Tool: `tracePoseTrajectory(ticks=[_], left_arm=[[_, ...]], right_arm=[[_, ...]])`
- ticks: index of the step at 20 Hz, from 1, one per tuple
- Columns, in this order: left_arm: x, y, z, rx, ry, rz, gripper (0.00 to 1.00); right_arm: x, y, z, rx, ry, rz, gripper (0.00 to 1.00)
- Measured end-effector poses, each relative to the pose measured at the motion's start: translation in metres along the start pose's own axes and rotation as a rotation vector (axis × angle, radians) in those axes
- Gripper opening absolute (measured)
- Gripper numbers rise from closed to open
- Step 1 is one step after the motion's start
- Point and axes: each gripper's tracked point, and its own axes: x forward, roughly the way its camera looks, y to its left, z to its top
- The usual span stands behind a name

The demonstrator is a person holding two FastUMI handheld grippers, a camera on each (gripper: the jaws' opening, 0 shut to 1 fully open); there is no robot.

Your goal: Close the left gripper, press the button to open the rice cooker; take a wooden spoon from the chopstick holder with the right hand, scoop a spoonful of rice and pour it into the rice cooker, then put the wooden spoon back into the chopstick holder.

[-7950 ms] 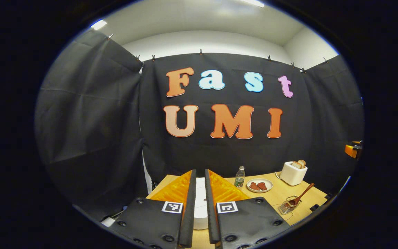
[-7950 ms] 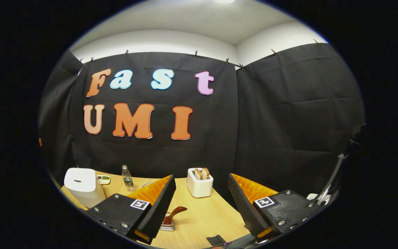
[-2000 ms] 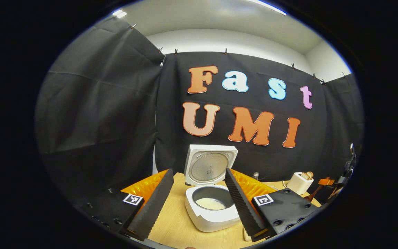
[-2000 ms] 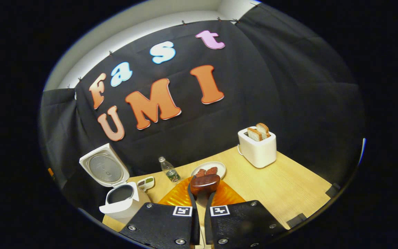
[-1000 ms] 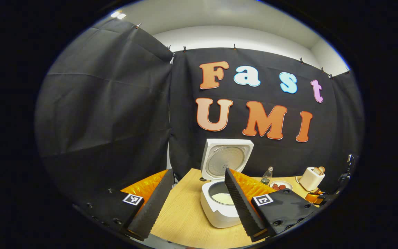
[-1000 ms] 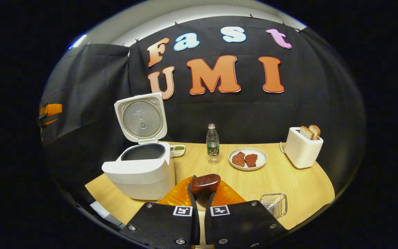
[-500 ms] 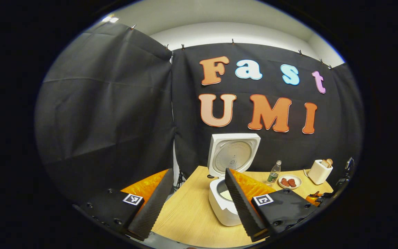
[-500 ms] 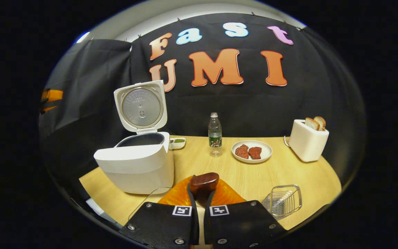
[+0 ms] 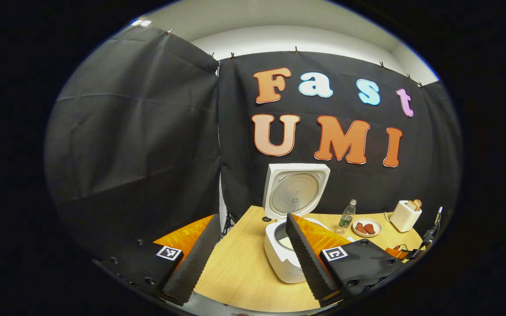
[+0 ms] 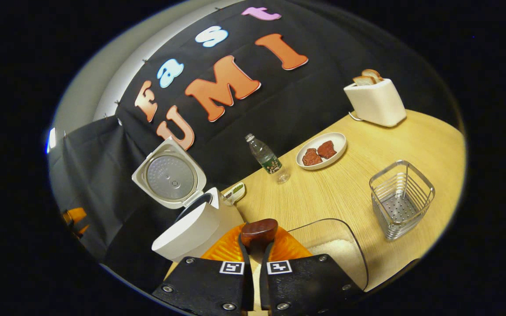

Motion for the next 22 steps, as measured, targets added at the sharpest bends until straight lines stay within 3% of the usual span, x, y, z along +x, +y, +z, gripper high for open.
tracePoseTrajectory(ticks=[6,13,22], left_arm=[[-0.001,-0.002,-0.003,-0.016,0.008,-0.007,1.0],[-0.006,-0.004,0.002,-0.01,-0.002,-0.012,1.0],[-0.011,-0.015,0.009,0.004,-0.028,-0.03,1.0]], right_arm=[[-0.002,-0.028,0.003,0.268,0.008,-0.071,0.05],[-0.012,-0.034,-0.003,0.571,0.042,-0.049,0.05],[-0.042,-0.037,0.038,0.671,-0.048,-0.047,0.05]])
